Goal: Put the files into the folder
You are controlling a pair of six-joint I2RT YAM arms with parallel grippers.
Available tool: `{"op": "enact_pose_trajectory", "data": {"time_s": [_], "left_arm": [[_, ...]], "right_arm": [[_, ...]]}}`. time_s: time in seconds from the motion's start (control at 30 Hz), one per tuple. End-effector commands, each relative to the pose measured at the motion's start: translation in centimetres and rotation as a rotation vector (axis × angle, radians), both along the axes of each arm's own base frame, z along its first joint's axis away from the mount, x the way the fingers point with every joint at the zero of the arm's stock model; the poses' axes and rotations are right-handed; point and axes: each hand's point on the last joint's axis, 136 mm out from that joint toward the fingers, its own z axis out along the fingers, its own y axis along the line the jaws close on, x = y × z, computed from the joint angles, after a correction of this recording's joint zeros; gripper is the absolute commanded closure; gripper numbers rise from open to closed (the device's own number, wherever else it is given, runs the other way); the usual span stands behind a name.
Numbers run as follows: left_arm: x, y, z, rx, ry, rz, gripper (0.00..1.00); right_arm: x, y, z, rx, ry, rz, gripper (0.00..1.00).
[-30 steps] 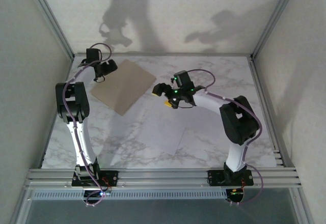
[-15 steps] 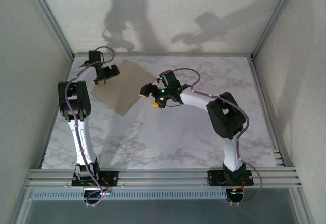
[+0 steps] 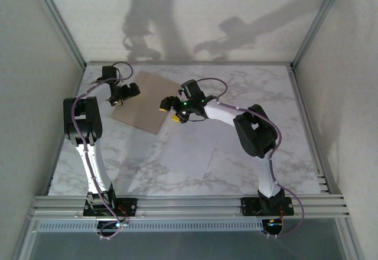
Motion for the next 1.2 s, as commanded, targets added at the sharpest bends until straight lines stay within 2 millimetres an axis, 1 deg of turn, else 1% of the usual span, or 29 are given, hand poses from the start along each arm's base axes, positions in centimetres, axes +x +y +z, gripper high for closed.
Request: {"op": "enact_pose_trajectory", "data": {"time_s": [0.0, 0.13, 0.3, 0.4, 0.67, 0.77, 0.87, 1.03, 1.17], "left_arm": [[-1.2, -0.8, 1.2, -0.039, -0.008, -0.002, 0.00], [-1.9, -1.0, 1.3, -0.046, -0.006, -0.001, 0.01], [-2.1, -1.1, 1.7, -0.050, -0.012, -0.003, 0.00], [-2.2, -1.1, 1.6, -0.051, -0.008, 0.001, 0.01], [-2.1, -1.3, 1.9, -0.072, -0.022, 0.004, 0.00], [-2.0, -1.4, 1.9, -0.076, -0.024, 0.002, 0.00], [-2.0, -1.4, 2.0, -0.077, -0.024, 0.002, 0.01], [-2.1, -1.5, 1.9, -0.080, -0.018, -0.002, 0.01], [-2.1, -1.7, 1.8, -0.091, -0.016, -0.010, 0.00]], "right_arm": [[0.0, 1.3, -0.3, -0.002, 0.014, 0.040, 0.24], [1.0, 1.8, -0.7, -0.038, 0.001, 0.052, 0.25], [2.3, 1.9, -1.4, -0.091, -0.013, 0.046, 0.25], [3.0, 1.8, -2.3, -0.125, -0.005, 0.034, 0.25], [4.5, 1.4, -4.0, -0.201, 0.009, -0.003, 0.25], [4.8, 1.1, -4.4, -0.229, 0.014, -0.010, 0.25], [5.2, 0.9, -4.4, -0.246, -0.001, -0.021, 0.25], [5.3, 0.1, -5.3, -0.304, 0.001, -0.034, 0.25], [5.3, 0.5, -5.7, -0.286, 0.010, -0.028, 0.26]]}}
